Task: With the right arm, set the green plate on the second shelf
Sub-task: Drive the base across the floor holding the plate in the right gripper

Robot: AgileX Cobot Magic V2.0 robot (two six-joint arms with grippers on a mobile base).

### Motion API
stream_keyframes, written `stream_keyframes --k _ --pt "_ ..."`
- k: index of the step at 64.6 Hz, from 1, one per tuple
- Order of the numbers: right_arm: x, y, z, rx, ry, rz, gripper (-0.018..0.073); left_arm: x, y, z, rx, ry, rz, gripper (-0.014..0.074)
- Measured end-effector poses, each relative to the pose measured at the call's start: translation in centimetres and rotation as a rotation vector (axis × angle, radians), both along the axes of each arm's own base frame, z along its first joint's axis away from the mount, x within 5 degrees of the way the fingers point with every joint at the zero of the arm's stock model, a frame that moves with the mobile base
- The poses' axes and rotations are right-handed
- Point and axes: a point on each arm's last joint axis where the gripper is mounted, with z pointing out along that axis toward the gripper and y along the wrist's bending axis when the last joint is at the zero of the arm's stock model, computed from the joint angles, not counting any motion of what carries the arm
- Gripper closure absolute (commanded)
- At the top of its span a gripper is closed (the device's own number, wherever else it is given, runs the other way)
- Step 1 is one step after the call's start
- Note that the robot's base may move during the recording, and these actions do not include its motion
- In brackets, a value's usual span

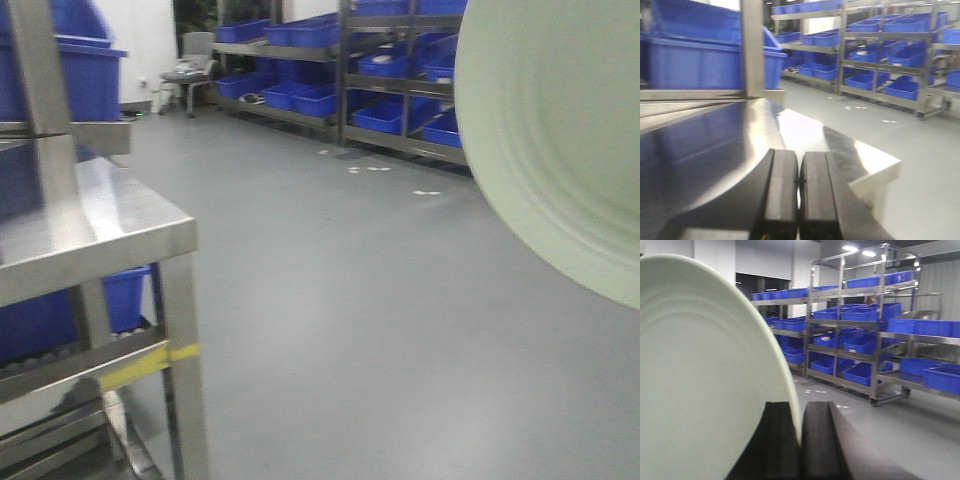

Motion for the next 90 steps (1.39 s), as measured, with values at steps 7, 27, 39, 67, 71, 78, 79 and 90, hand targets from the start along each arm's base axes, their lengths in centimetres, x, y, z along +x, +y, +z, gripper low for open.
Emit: stream_keyframes --k 7,27,39,67,71,78,79,90 --pt "0.00 0.00 0.00 0.000 0.000 0.000 0.0503 0.00 0.00 0.00 0.000 0.000 0.000 0.0466" --pt "0.00 0.00 0.00 0.000 0.000 0.000 0.0503 0.00 0.00 0.00 0.000 0.000 0.000 0.0466" --pt "0.00 0.00 0.00 0.000 0.000 0.000 0.0503 0.00 0.00 0.00 0.000 0.000 0.000 0.0466" --pt "0.00 0.00 0.00 0.000 0.000 0.000 0.0503 0.00 0.00 0.00 0.000 0.000 0.000 0.0466" --pt "0.00 0.00 0.00 0.000 0.000 0.000 0.0503 0.00 0.00 0.00 0.000 0.000 0.000 0.0466" --pt "0.00 0.00 0.00 0.000 0.000 0.000 0.0503 0.00 0.00 0.00 0.000 0.000 0.000 0.0466" --pt "0.00 0.00 0.00 0.000 0.000 0.000 0.0503 0.00 0.00 0.00 0.000 0.000 0.000 0.0466" --pt "0.00 0.00 0.00 0.000 0.000 0.000 0.0503 0.00 0.00 0.00 0.000 0.000 0.000 0.0466"
